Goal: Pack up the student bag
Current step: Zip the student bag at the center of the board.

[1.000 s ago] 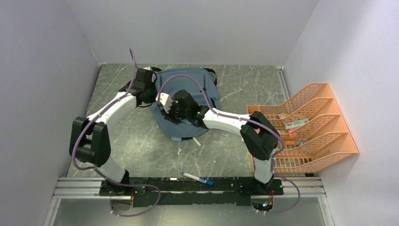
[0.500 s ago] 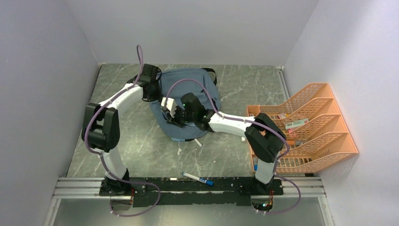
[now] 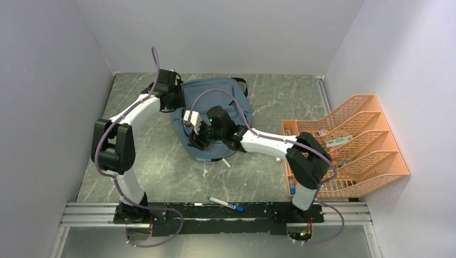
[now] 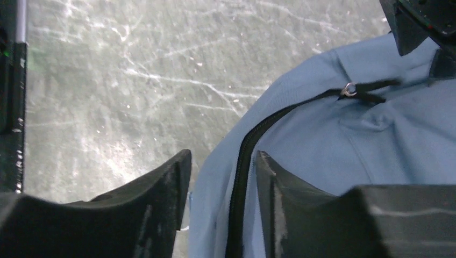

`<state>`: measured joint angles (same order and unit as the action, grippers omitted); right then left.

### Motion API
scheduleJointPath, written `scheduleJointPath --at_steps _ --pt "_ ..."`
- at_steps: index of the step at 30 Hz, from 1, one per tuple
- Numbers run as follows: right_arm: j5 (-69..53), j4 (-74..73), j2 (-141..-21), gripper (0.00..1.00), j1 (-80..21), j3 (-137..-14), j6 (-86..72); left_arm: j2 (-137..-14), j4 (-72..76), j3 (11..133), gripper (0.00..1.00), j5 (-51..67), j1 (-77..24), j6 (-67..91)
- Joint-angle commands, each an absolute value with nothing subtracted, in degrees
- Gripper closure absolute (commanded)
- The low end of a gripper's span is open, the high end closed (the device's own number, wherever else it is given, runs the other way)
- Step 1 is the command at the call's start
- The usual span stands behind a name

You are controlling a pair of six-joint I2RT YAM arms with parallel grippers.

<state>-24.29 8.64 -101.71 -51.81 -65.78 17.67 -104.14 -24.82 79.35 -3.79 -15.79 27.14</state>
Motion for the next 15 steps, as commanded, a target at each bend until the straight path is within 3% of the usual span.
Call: scheduleJointPath --at_steps 1,9,15 --pt "-19.92 11.22 -95.37 0.45 -52.4 -65.56 12.2 -96.15 -18.23 77.95 0.46 -5.1 -14.69 26.71" --pt "4.26 9.9 -83.19 0.29 -50.38 -58.86 2.45 -85.47 -23.59 69.71 0.28 -8.6 -14.5 32.79" --pt "15.46 2.57 -78.03 0.29 -44.8 -54.76 -10.19 -81.04 -28.31 63.54 0.23 -7.89 -14.62 39.63"
